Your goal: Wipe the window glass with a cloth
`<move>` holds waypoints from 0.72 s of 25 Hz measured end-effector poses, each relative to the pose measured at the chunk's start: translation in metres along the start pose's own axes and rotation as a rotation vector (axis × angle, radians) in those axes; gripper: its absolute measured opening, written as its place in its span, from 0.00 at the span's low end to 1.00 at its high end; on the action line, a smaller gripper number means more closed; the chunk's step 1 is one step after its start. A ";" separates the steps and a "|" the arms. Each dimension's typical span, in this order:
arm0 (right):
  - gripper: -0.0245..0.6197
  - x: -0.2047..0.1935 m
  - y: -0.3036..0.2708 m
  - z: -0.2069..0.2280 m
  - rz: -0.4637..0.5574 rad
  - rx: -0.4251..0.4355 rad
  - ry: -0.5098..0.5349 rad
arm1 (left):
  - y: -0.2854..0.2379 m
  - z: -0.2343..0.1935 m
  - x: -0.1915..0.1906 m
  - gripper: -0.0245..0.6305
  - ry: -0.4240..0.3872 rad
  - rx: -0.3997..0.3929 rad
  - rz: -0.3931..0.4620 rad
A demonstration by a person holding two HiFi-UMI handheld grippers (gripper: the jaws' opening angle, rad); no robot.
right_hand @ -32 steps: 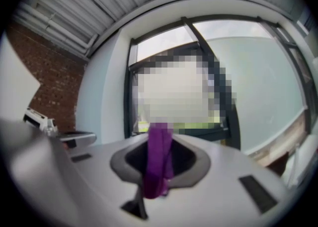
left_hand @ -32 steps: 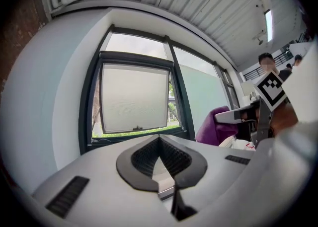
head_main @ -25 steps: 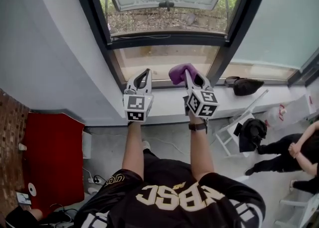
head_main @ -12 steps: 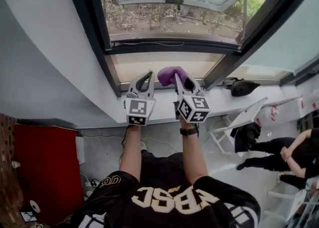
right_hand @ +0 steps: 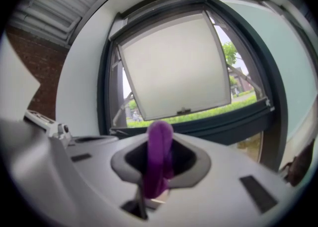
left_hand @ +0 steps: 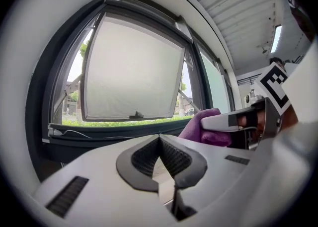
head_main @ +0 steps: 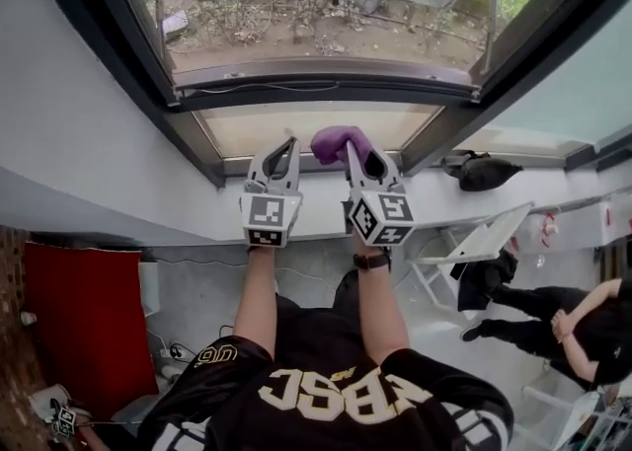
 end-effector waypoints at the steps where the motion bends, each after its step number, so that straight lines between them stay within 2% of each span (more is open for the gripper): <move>1: 0.17 0.000 -0.002 0.017 0.005 0.006 -0.011 | -0.012 0.010 0.000 0.06 -0.002 0.014 0.007; 4: 0.17 -0.004 -0.008 0.059 0.008 0.051 -0.016 | -0.050 0.041 -0.001 0.06 0.005 0.079 0.035; 8: 0.17 -0.002 -0.007 0.109 0.018 0.154 0.029 | -0.086 0.064 -0.001 0.06 0.066 0.207 0.063; 12: 0.17 -0.031 -0.017 0.147 -0.050 0.225 0.034 | -0.096 0.075 -0.024 0.06 0.087 0.286 0.018; 14: 0.17 -0.057 -0.028 0.147 -0.075 0.266 0.017 | -0.092 0.067 -0.051 0.06 0.106 0.316 -0.032; 18: 0.17 -0.122 -0.070 0.129 -0.091 0.359 -0.147 | -0.062 0.017 -0.110 0.06 0.163 0.386 -0.049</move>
Point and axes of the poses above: the fingertips, and each gripper's own axes: y backward along the fingers, z to its right, x out of its top, the point moved 3 cm from there along y, backward along the fingers, and after that the axes turned 1 degree about -z, right-handed, at the moved point
